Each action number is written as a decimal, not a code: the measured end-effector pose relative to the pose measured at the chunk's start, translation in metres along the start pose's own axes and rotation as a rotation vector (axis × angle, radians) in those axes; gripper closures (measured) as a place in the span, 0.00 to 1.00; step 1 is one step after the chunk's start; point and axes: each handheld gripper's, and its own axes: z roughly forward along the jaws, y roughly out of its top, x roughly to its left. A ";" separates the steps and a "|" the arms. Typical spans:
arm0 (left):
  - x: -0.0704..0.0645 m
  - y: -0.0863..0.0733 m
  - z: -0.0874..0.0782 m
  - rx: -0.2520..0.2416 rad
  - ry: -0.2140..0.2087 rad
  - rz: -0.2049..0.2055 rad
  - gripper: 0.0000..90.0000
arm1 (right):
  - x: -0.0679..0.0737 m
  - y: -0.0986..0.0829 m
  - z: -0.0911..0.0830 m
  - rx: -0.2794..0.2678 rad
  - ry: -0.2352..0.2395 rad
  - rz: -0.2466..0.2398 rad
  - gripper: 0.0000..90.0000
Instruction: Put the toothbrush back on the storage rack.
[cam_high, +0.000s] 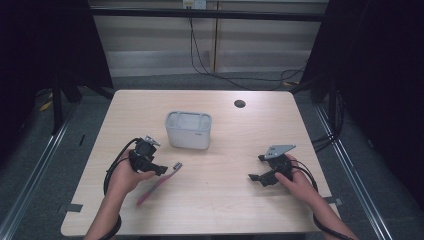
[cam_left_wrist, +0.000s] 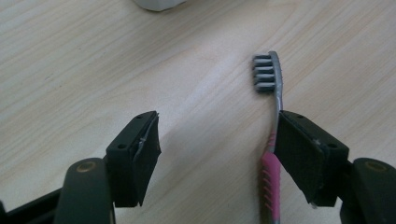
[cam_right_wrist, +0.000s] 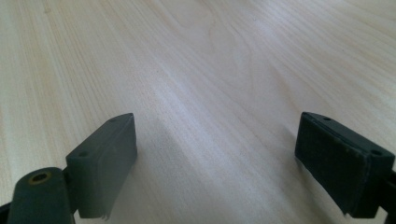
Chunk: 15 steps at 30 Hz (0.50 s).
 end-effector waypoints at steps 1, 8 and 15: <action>0.000 0.000 0.000 0.000 0.000 0.000 0.34 | 0.000 0.000 0.000 0.000 0.000 0.000 0.14; -0.006 0.007 0.004 0.026 -0.014 0.011 0.37 | 0.000 0.000 0.000 0.000 0.000 0.000 0.14; -0.012 0.015 0.009 0.080 -0.021 0.037 0.41 | 0.000 0.000 0.000 0.000 0.000 0.000 0.14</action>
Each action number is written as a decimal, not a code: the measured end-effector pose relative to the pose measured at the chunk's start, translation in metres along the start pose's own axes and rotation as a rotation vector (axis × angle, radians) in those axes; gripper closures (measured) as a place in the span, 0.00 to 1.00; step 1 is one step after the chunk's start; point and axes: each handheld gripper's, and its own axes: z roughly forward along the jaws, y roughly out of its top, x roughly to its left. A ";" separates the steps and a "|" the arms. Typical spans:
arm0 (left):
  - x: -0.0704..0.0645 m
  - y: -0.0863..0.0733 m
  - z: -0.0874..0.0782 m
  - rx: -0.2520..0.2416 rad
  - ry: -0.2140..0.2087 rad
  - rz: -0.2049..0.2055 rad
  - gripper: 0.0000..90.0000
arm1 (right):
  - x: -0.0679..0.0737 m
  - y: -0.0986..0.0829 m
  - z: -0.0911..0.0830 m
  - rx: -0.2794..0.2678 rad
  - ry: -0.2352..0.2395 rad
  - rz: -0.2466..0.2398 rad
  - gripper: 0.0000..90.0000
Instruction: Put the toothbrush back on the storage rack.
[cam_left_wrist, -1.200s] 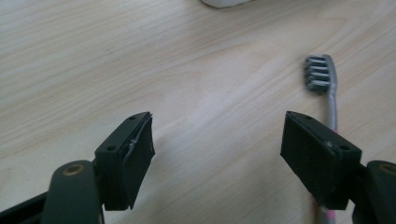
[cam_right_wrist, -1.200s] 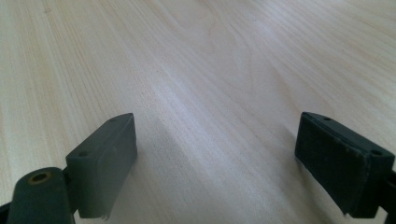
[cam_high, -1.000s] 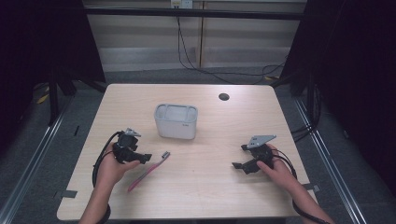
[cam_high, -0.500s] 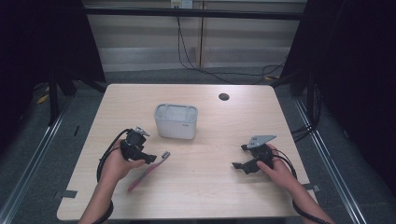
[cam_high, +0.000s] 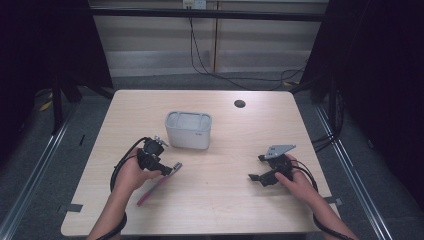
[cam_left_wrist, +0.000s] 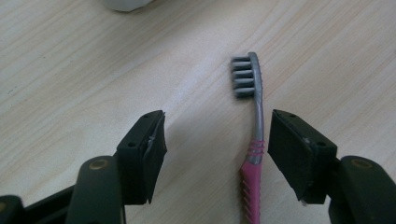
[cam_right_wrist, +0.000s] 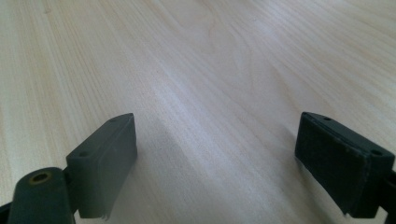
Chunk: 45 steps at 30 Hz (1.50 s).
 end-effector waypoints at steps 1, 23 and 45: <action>-0.001 0.001 0.001 0.003 -0.002 0.001 0.41 | 0.000 0.000 0.000 0.000 0.000 0.000 0.14; -0.013 0.013 0.011 0.081 -0.019 0.021 0.56 | 0.000 0.000 0.000 0.000 0.000 0.000 0.14; -0.019 0.018 0.019 0.127 -0.022 0.044 0.67 | 0.000 0.000 0.000 0.000 0.000 0.000 0.14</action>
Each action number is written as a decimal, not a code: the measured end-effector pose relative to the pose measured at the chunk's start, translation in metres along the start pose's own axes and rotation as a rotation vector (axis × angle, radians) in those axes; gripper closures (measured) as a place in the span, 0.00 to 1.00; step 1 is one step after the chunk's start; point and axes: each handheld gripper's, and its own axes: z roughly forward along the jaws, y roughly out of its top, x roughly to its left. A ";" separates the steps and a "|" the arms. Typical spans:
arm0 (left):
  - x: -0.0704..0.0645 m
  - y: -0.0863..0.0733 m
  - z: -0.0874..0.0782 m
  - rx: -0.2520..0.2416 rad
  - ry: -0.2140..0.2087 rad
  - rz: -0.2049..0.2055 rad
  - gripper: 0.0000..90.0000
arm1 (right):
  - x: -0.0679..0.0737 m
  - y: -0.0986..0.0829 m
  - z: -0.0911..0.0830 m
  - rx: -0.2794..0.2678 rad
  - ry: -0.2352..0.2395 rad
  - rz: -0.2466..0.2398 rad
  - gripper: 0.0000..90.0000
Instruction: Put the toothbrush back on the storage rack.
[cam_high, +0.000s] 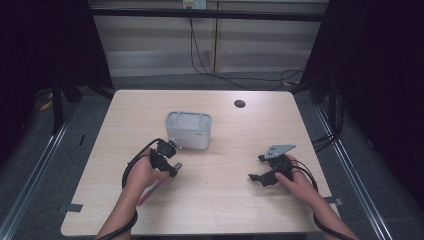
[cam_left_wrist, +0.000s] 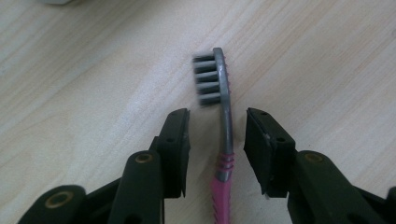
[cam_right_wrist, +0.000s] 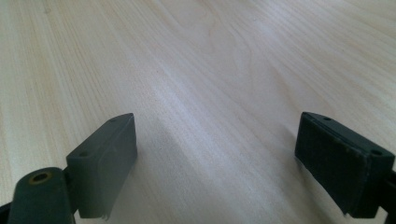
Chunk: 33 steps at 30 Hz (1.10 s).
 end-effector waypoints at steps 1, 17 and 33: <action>0.000 0.000 0.000 0.001 -0.001 -0.001 0.68 | 0.000 0.000 0.000 0.000 0.000 0.000 0.14; -0.001 0.000 0.003 -0.009 0.021 0.001 0.77 | 0.000 0.000 0.000 -0.001 0.000 0.000 0.14; -0.003 0.000 0.003 -0.012 0.013 -0.053 0.95 | 0.000 0.000 0.000 -0.001 0.002 0.000 0.14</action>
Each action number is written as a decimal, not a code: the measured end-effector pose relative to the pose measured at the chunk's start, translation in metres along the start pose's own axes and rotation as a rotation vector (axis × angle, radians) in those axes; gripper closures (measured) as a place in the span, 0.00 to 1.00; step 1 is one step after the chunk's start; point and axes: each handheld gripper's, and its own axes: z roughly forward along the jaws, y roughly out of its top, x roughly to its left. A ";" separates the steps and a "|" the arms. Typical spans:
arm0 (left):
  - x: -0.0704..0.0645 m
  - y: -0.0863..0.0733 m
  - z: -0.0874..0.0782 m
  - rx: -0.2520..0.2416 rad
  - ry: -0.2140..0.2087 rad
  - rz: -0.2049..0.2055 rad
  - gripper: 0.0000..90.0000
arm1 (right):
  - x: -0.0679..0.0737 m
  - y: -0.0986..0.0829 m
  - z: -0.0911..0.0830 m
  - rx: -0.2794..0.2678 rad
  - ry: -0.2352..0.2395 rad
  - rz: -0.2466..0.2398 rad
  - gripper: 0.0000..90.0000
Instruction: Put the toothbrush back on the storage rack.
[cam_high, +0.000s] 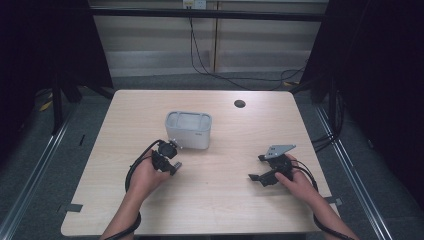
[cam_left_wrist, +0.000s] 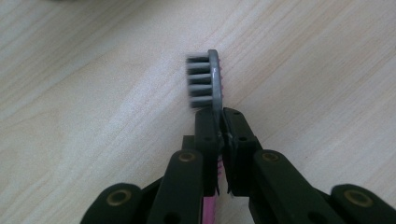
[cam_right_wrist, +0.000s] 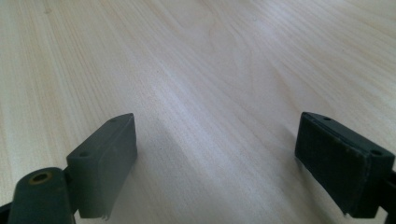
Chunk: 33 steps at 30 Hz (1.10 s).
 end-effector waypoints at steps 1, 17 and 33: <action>0.000 0.000 0.000 0.000 0.000 0.000 0.95 | 0.000 0.000 0.000 0.000 0.000 0.000 0.14; 0.011 -0.001 -0.026 -0.169 -0.070 -0.091 0.96 | 0.000 0.000 0.000 0.000 0.000 0.000 0.14; 0.017 -0.003 -0.059 -0.344 -0.070 -0.111 0.96 | 0.000 0.000 0.000 0.001 0.000 0.000 0.14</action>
